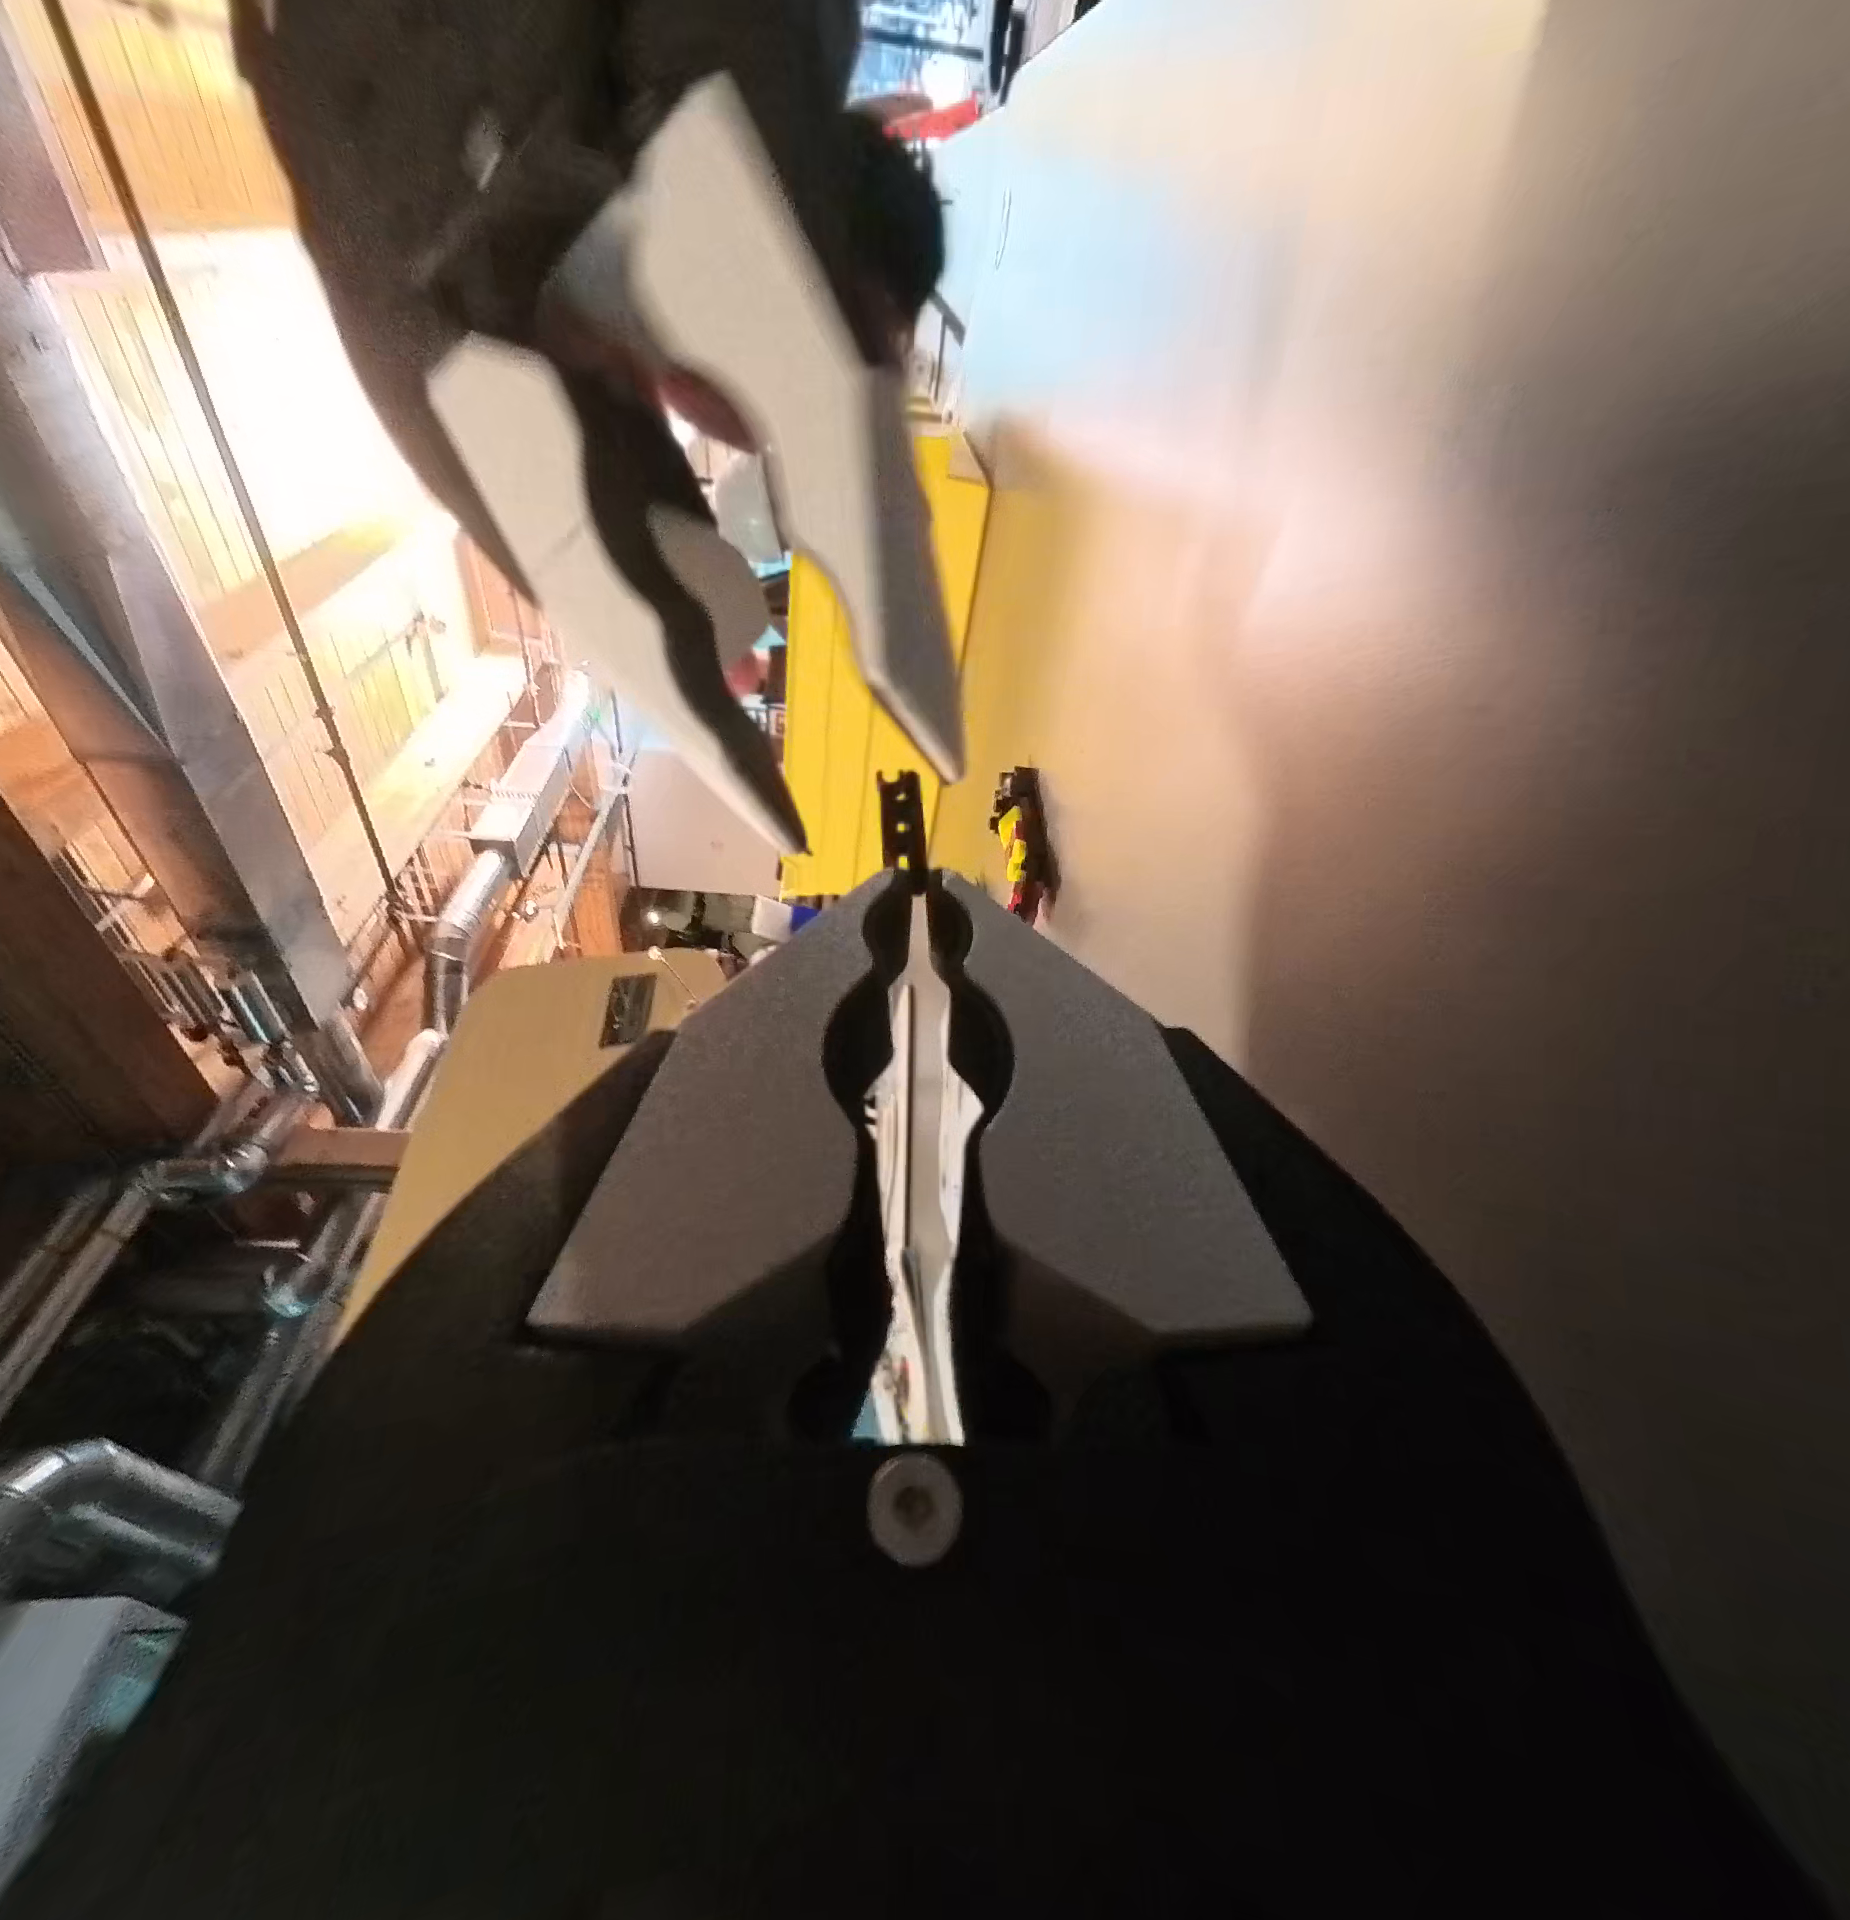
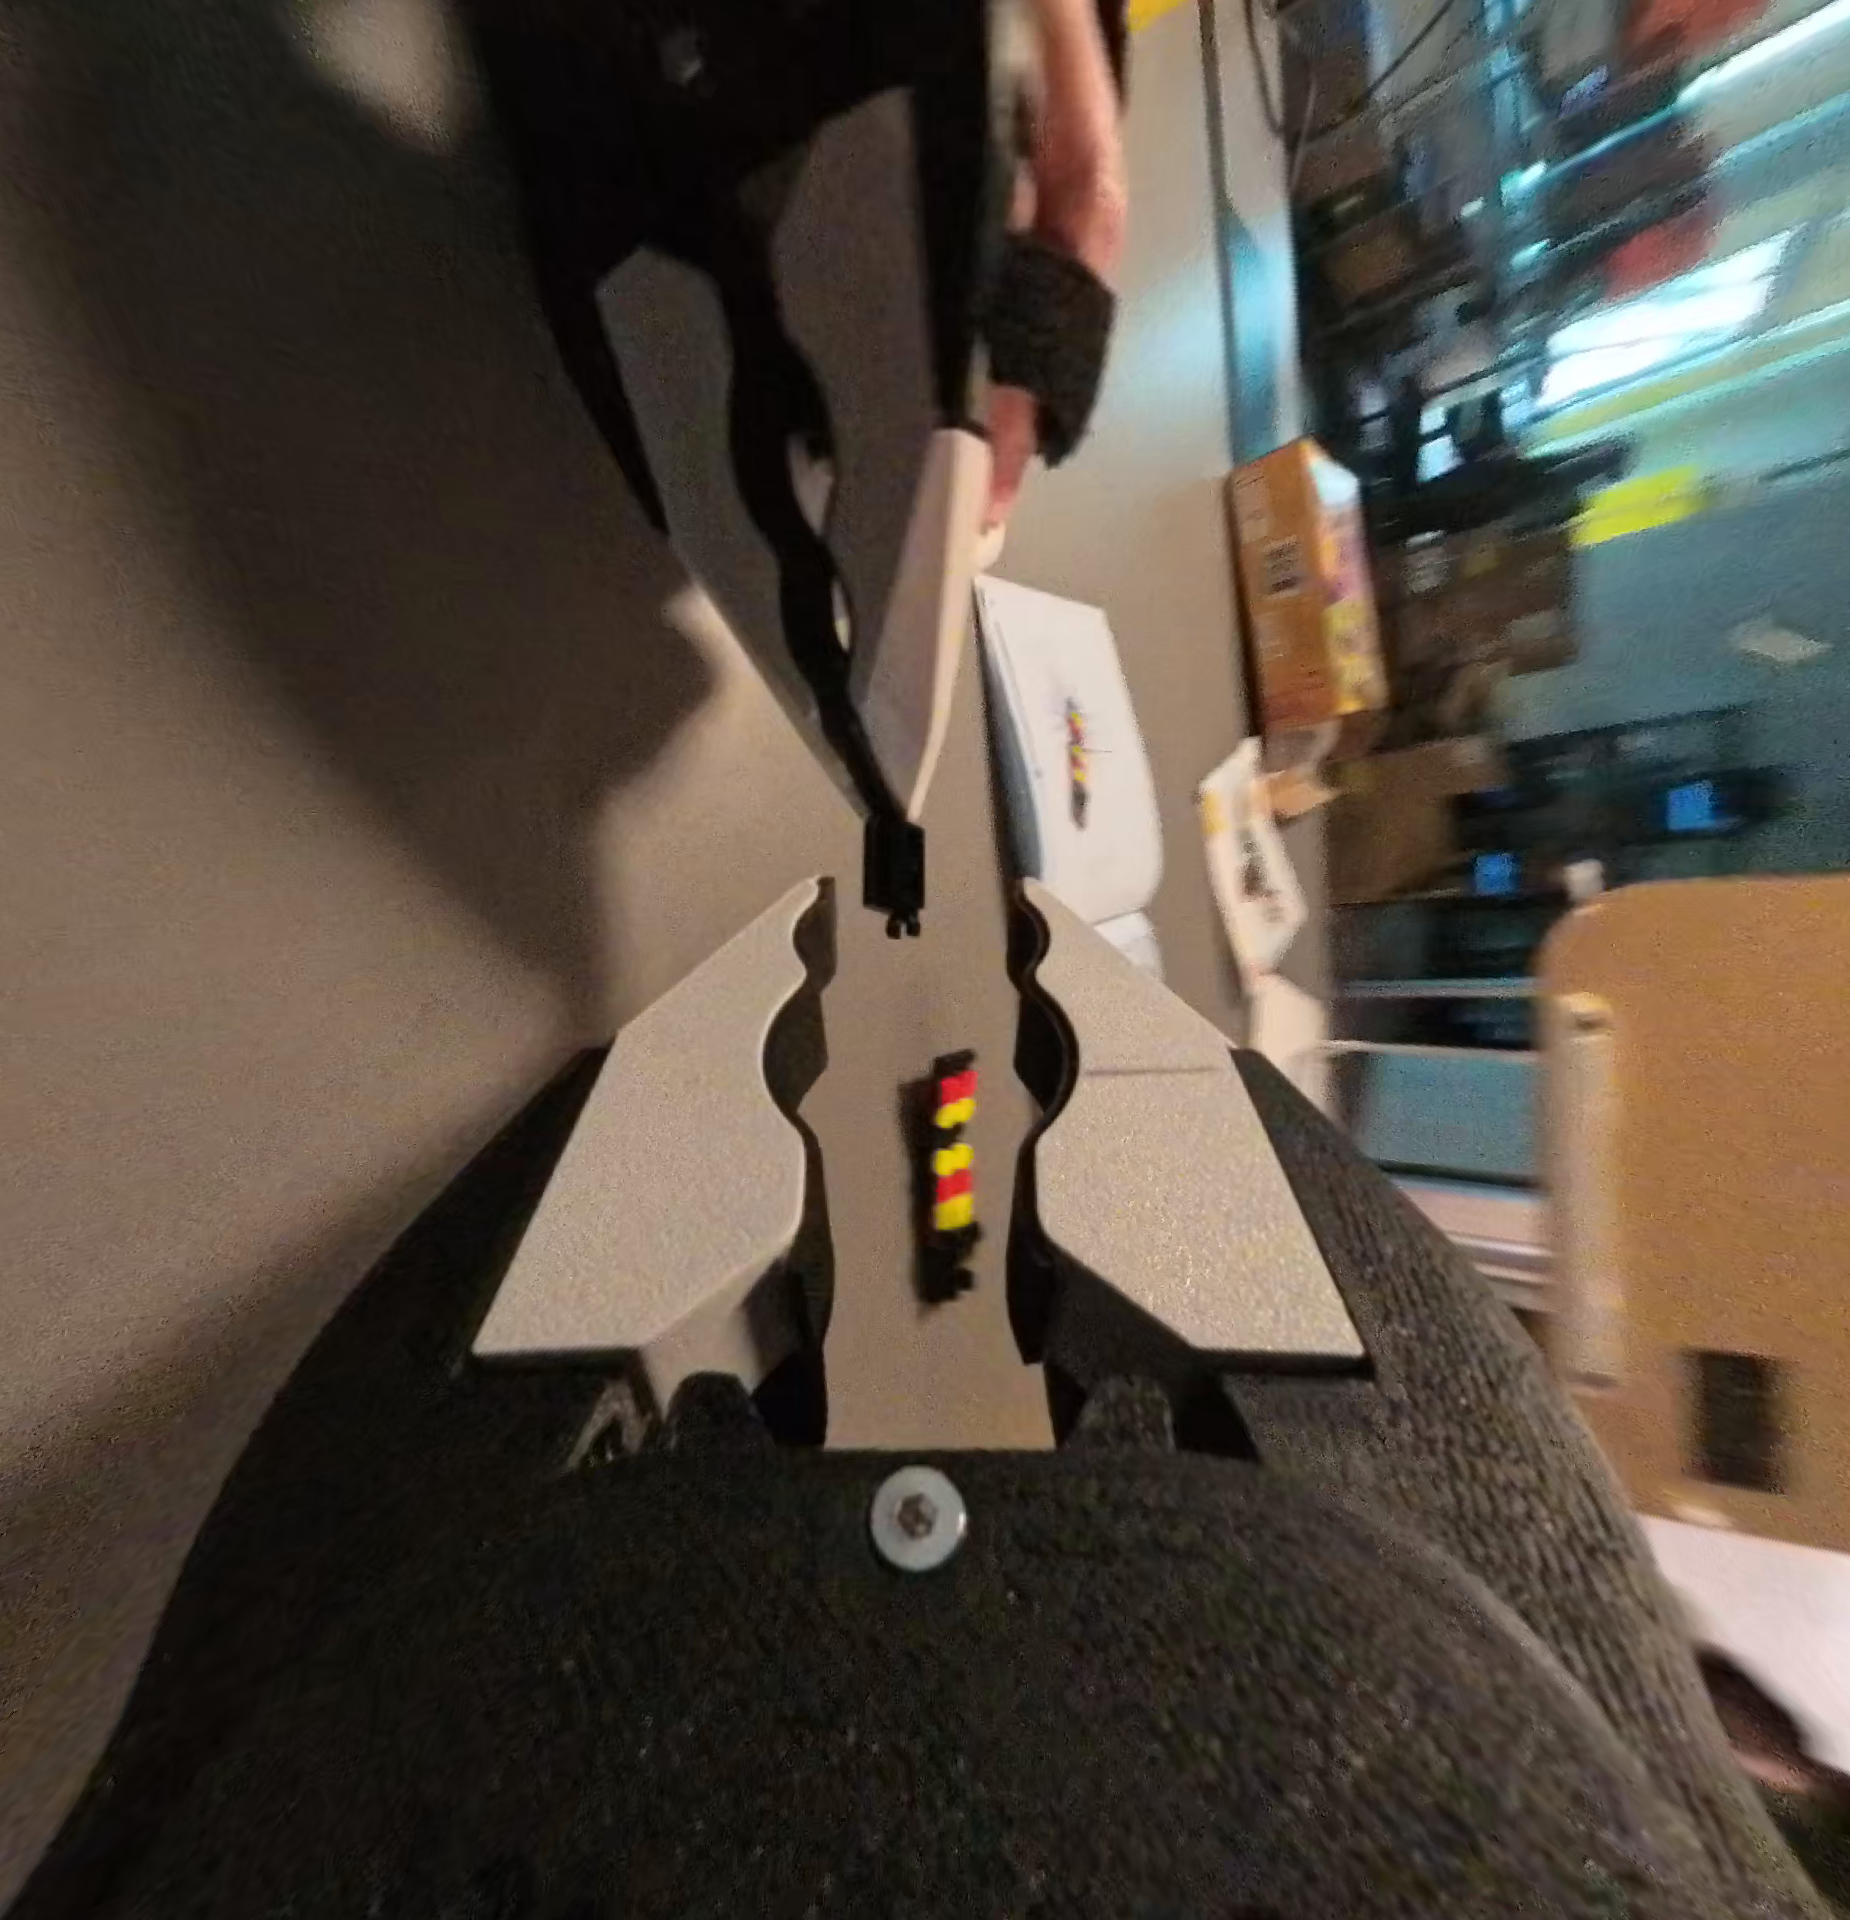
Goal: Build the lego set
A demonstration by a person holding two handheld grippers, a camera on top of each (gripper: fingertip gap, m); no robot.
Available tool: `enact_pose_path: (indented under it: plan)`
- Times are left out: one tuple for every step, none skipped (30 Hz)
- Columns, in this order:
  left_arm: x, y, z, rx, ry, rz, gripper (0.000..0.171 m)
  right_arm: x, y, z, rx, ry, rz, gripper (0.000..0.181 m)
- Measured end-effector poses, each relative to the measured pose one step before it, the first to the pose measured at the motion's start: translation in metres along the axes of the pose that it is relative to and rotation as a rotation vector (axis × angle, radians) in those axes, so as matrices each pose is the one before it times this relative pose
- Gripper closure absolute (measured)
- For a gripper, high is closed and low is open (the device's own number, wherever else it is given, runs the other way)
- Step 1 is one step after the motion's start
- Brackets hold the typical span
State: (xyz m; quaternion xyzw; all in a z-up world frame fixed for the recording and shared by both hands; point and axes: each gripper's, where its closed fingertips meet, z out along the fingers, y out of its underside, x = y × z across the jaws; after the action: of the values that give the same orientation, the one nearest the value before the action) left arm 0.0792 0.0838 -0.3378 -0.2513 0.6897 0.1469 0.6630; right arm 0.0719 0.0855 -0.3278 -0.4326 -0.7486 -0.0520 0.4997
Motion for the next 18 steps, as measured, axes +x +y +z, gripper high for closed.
enact_pose_path:
  plan:
    - [-0.00041,0.00059,0.00001,-0.00165,0.0024,-0.0105,0.170,-0.00124,-0.00102,0.00080,-0.0153,0.0413,-0.0708,0.152]
    - [-0.00023,0.00018,0.00001,-0.00077,0.0024,-0.0094,0.170,-0.00068,-0.00084,0.00089,-0.0120,0.0325,-0.0464,0.154]
    - [-0.00022,0.00021,0.00015,-0.00149,0.0018,-0.0066,0.170,0.00043,-0.00032,0.00071,-0.0105,0.0279,-0.0287,0.155]
    - [0.00008,0.00053,0.00021,-0.00309,0.0022,-0.0034,0.170,0.00108,-0.00030,0.00046,-0.0072,0.0233,-0.0149,0.157]
    - [0.00036,0.00056,0.00008,-0.00252,0.0020,-0.0005,0.170,0.00104,0.00037,0.00066,-0.0083,0.0160,-0.0044,0.161]
    - [0.00036,0.00003,0.00002,-0.00001,0.0018,0.0011,0.170,-0.00017,0.00113,0.00092,-0.0121,0.0039,-0.0012,0.164]
    - [0.00003,0.00021,0.00005,-0.00130,0.0005,0.0003,0.170,-0.00049,0.00131,0.00106,-0.0104,0.0014,-0.0018,0.165]
    - [0.00011,0.00019,0.00010,-0.00166,0.0009,-0.0015,0.170,-0.00077,0.00053,0.00103,-0.0043,0.0004,-0.0023,0.167]
    - [0.00017,0.00012,0.00006,-0.00017,0.0027,-0.0032,0.170,-0.00125,-0.00025,0.00084,0.0019,-0.0025,-0.0034,0.168]
    - [0.00050,-0.00004,-0.00013,0.00082,0.0038,-0.0024,0.170,-0.00122,-0.00006,0.00107,-0.0002,-0.0015,-0.0044,0.169]
    - [0.00002,-0.00008,-0.00006,-0.00005,0.0000,0.0001,0.170,-0.00066,0.00036,0.00116,-0.0033,0.0019,-0.0053,0.170]
    - [0.00001,-0.00004,-0.00004,-0.00006,-0.0006,0.0018,0.170,0.00027,0.00020,0.00095,-0.0011,0.0062,-0.0054,0.170]
    - [0.00030,-0.00004,-0.00004,-0.00009,0.0011,0.0010,0.170,0.00025,-0.00019,0.00061,0.0011,0.0041,-0.0032,0.170]
    - [0.00006,0.00038,0.00004,-0.00131,-0.0002,0.0010,0.170,0.00034,0.00012,0.00056,0.0001,0.0025,0.0023,0.170]
    - [-0.00024,0.00038,-0.00013,-0.00091,-0.0007,0.0001,0.170,-0.00024,0.00023,0.00052,-0.0002,-0.0029,0.0058,0.170]
    - [0.00021,-0.00003,-0.00012,0.00088,0.0011,-0.0021,0.170,-0.00089,0.00070,0.00067,-0.0029,-0.0079,0.0092,0.170]
    - [-0.00006,0.00003,-0.00009,0.00006,0.0001,-0.0004,0.170,-0.00076,0.00118,0.00063,-0.0046,-0.0074,0.0113,0.169]
    - [0.00015,0.00029,-0.00005,-0.00077,0.0001,0.0018,0.170,0.00011,0.00049,0.00006,0.0018,-0.0031,0.0114,0.168]
